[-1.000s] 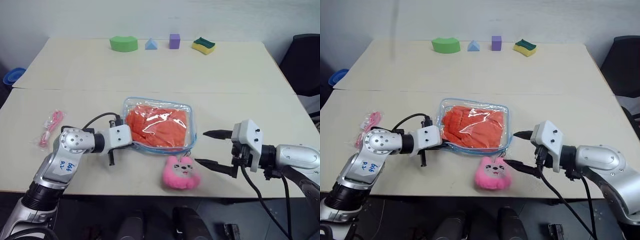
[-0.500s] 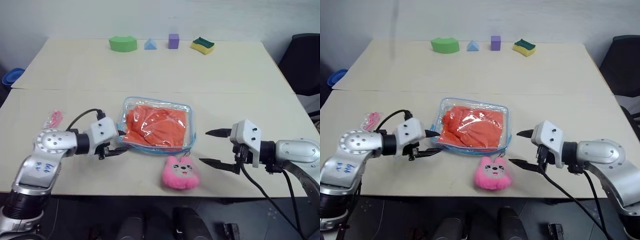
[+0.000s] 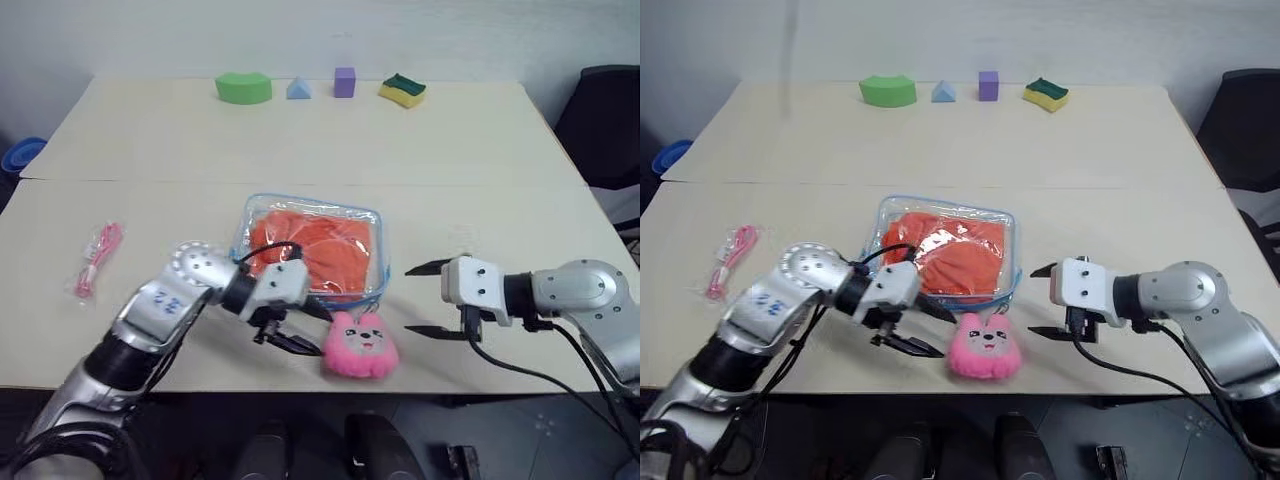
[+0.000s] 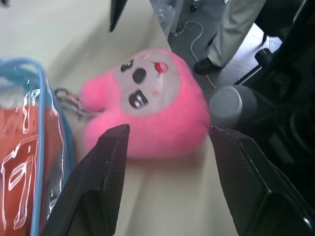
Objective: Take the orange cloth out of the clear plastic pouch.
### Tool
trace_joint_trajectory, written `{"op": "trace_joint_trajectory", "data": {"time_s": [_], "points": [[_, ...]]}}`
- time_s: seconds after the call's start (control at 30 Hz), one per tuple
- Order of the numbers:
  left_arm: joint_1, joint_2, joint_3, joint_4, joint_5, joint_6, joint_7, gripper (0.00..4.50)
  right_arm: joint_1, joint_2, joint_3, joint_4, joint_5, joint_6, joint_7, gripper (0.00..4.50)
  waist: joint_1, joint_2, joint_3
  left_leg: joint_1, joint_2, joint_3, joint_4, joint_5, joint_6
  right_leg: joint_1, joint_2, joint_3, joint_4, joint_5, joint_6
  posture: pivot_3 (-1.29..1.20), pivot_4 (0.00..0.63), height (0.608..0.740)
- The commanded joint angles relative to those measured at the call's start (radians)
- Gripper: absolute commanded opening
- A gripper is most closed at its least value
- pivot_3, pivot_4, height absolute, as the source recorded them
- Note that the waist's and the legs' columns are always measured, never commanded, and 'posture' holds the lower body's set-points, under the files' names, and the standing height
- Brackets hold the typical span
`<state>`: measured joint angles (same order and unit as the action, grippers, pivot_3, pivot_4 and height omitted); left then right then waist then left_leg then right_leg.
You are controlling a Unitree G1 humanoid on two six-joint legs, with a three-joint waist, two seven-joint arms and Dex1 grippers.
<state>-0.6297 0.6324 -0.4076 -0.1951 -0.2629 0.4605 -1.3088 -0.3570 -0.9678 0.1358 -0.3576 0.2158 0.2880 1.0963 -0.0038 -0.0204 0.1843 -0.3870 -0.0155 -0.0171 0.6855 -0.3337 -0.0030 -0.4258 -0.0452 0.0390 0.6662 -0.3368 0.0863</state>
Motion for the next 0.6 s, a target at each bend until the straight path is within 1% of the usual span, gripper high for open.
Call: {"op": "trace_joint_trajectory", "data": {"time_s": [0.03,0.27,0.3,0.37,0.53,0.57,0.6], "points": [[-0.012,-0.034,-0.042,0.039,0.054,-0.061,0.015,2.76,-0.057,0.04,0.053,0.043,-0.073,-0.065,-0.006,4.5,-0.001,0.0,0.0,0.0,0.0,0.0,0.0,0.0,0.0,0.0,0.0,0.001,0.001,0.0,0.0,0.0,0.15,0.74],[0.021,-0.056,-0.05,0.05,0.092,-0.101,0.04,2.76,-0.124,0.106,0.121,0.129,-0.165,-0.173,0.001,4.5,0.002,0.0,0.0,0.0,0.0,0.0,0.001,0.0,-0.001,-0.001,-0.001,0.001,0.002,0.0,0.0,0.0,0.15,0.74],[0.027,-0.058,-0.047,0.049,0.091,-0.098,0.044,2.39,-0.132,0.115,0.128,0.143,-0.176,-0.19,-0.001,4.5,0.002,0.0,0.0,0.0,0.0,0.0,0.002,0.0,-0.001,-0.001,-0.001,0.001,0.003,0.0,0.0,0.0,0.15,0.74],[0.038,-0.054,-0.039,0.041,0.089,-0.099,0.046,1.93,-0.153,0.14,0.14,0.179,-0.196,-0.22,-0.005,4.5,0.002,0.0,0.0,0.0,0.0,0.0,0.002,0.0,-0.001,-0.001,-0.001,0.001,0.003,0.0,0.0,0.0,0.15,0.74],[0.054,-0.04,-0.022,0.024,0.094,-0.092,0.063,0.4,-0.197,0.197,0.154,0.273,-0.227,-0.296,-0.002,4.5,0.001,0.0,0.0,0.0,0.0,0.0,0.003,0.0,-0.001,-0.002,-0.001,0.001,0.004,0.0,0.0,0.0,0.15,0.74],[0.059,-0.036,-0.018,0.018,0.092,-0.089,0.064,0.08,-0.205,0.209,0.153,0.293,-0.226,-0.312,0.0,4.31,0.001,0.0,0.0,0.0,0.0,0.0,0.003,0.0,-0.001,-0.002,-0.001,0.001,0.004,0.0,0.0,0.0,0.15,0.74],[0.065,-0.03,-0.014,0.01,0.091,-0.084,0.067,0.0,-0.214,0.218,0.154,0.313,-0.226,-0.328,0.005,4.11,0.002,0.0,0.0,0.0,0.0,0.0,0.003,0.0,-0.001,-0.001,-0.001,0.001,0.004,0.0,0.0,0.0,0.15,0.74]]}}
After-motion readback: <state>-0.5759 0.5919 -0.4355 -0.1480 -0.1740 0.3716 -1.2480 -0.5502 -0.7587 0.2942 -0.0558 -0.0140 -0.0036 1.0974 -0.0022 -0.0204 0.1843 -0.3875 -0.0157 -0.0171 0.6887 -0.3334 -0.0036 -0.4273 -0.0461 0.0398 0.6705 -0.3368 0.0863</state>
